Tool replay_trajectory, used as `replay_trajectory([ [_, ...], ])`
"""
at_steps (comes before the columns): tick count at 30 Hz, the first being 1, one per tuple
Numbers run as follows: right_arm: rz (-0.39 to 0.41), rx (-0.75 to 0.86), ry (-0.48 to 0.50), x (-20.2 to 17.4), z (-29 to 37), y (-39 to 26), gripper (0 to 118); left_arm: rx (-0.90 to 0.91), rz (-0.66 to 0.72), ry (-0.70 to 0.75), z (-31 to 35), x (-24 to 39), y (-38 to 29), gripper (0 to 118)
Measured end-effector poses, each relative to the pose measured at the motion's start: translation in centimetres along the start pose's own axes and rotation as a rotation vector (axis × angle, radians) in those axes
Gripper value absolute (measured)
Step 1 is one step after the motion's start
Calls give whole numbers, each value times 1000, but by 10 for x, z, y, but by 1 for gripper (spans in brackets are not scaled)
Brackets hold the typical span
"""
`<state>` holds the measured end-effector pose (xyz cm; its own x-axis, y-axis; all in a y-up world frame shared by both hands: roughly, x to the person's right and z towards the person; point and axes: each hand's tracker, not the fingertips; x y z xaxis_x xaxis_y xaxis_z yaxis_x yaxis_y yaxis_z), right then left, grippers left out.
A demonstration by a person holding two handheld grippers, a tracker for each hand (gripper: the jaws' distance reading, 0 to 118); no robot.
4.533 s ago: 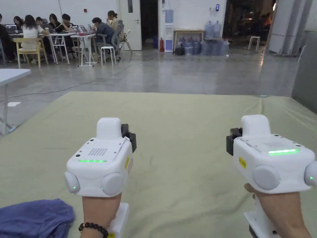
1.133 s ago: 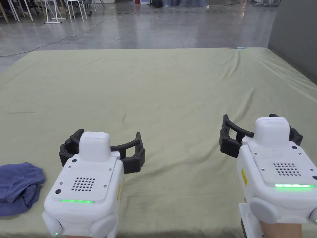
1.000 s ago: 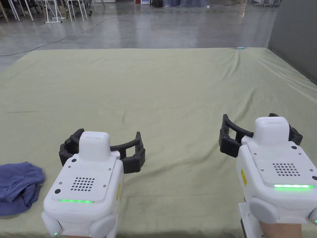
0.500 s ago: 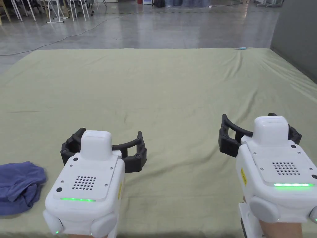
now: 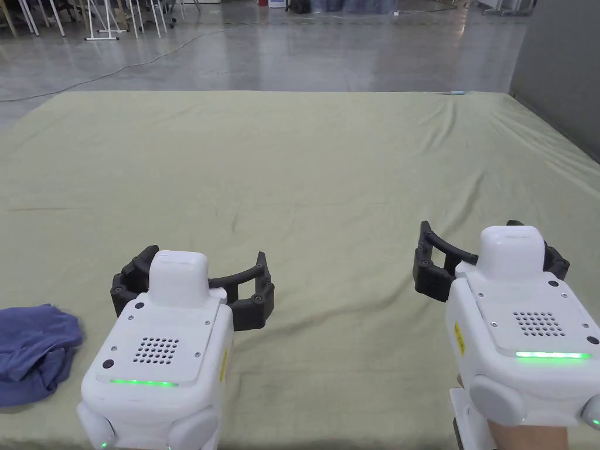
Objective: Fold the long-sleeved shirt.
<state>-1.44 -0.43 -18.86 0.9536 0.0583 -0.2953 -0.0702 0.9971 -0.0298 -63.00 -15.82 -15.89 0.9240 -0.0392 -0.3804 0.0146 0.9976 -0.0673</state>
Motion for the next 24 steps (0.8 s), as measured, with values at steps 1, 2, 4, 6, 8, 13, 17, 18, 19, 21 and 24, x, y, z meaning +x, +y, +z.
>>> replay_trajectory([
  [1, -1, -4, 2, 0, -1, -1, 92, -1, -1, -1, 0, 0, 0, 118],
  [2, 0, -7, 4, 0, -1, -1, 92, -2, -3, 2, 1, 0, -1, 118],
  [4, 1, -9, 4, -1, -1, -1, 92, -5, -6, 5, 2, -2, -1, 118],
  [6, -1, -9, 3, -1, 0, -2, 92, -8, -2, 3, 2, -1, -3, 118],
  [8, -2, -11, 13, -1, 0, -2, 92, -7, 2, 4, 4, -1, -3, 118],
  [13, -2, -16, 9, -1, 1, -2, 92, -6, -9, 3, 6, -1, 1, 118],
  [17, -6, -12, 7, -1, 1, -3, 92, -9, -16, 2, 6, -1, 1, 118],
  [18, -5, -12, 8, -1, 2, -3, 92, -8, -16, 3, 7, 0, 2, 118],
  [19, -4, -11, 8, -1, 2, -3, 92, -7, -17, 4, 7, 0, 2, 118],
  [21, 0, -14, 9, 0, 2, -4, 92, -5, -19, 3, 6, 0, 3, 118],
  [24, 3, -17, 5, 0, 1, -5, 92, -5, -15, -2, 4, 2, 2, 118],
])
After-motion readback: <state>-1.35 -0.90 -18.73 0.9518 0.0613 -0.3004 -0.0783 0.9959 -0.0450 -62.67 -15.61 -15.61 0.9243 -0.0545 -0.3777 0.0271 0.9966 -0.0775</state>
